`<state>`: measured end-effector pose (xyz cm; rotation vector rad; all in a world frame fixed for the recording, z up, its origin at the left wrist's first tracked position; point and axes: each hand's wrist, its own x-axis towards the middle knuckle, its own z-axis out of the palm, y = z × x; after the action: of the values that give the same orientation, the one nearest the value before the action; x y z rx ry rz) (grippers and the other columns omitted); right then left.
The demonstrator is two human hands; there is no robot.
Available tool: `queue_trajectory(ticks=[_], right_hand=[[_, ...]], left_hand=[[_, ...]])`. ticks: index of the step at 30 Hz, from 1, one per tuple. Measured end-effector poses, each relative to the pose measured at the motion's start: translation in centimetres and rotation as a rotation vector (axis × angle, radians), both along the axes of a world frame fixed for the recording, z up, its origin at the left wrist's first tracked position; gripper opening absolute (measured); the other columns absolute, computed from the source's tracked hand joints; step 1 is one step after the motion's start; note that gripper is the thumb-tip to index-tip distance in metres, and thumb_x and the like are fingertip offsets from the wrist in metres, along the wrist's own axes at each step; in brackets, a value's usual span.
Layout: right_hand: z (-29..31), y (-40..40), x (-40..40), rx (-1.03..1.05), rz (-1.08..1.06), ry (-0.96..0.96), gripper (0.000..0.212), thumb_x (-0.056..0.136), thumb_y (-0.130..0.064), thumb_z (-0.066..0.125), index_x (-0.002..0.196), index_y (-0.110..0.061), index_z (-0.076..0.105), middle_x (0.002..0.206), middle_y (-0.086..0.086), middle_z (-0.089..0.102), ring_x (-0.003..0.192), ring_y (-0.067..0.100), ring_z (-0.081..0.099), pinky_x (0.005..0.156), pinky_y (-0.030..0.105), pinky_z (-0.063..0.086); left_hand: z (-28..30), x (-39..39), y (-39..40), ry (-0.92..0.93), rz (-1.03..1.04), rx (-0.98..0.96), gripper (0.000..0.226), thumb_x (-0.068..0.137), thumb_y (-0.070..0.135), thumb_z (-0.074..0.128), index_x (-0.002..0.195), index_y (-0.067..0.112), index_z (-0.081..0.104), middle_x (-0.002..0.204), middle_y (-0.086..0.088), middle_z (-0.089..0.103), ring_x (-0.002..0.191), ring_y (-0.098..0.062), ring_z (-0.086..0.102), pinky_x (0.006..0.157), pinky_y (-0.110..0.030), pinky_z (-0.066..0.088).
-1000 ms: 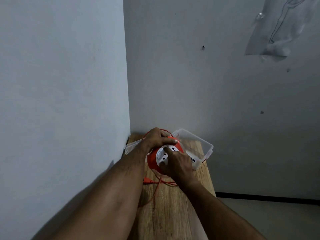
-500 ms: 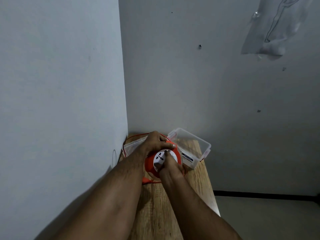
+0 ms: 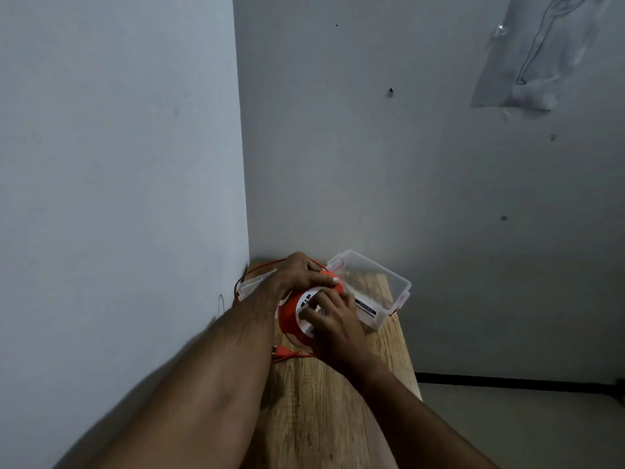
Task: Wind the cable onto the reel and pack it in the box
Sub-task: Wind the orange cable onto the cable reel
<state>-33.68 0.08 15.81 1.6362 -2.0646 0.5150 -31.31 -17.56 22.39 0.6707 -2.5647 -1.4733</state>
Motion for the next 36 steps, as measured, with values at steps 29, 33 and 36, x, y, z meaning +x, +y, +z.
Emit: queue_trajectory(ticks=[29, 33, 36], right_hand=[[2.4, -4.2, 3.1, -0.656, -0.704, -1.530, 0.069, 0.081, -0.039, 0.081, 0.137, -0.010, 0.052, 0.130, 0.011, 0.063, 0.121, 0.035, 0.061, 0.097, 0.050, 0.056], [3.7, -4.4, 3.5, -0.855, -0.499, -2.238, 0.060, 0.098, -0.022, 0.064, 0.148, -0.001, 0.039, 0.148, 0.023, 0.050, 0.134, 0.046, 0.050, 0.108, 0.058, 0.047], [4.3, -4.4, 3.0, -0.846, -0.387, -2.413, 0.060, 0.102, -0.018, 0.055, 0.153, 0.001, 0.032, 0.157, 0.025, 0.039, 0.145, 0.044, 0.039, 0.115, 0.053, 0.038]], left_hand=[[-1.1, -1.2, 0.9, 0.089, 0.029, -0.031, 0.048, 0.058, 0.055, 0.093, 0.087, 0.017, 0.085, 0.081, 0.001, 0.080, 0.072, -0.017, 0.077, 0.074, -0.038, 0.065], [-1.8, -1.3, 1.0, 0.062, -0.025, -0.053, 0.043, 0.062, 0.048, 0.094, 0.088, 0.015, 0.085, 0.087, -0.005, 0.081, 0.073, -0.013, 0.075, 0.074, -0.037, 0.064], [-1.8, -1.0, 0.6, 0.046, -0.020, -0.049, 0.040, 0.065, 0.045, 0.095, 0.092, 0.016, 0.086, 0.084, 0.000, 0.081, 0.072, -0.011, 0.077, 0.069, -0.031, 0.063]])
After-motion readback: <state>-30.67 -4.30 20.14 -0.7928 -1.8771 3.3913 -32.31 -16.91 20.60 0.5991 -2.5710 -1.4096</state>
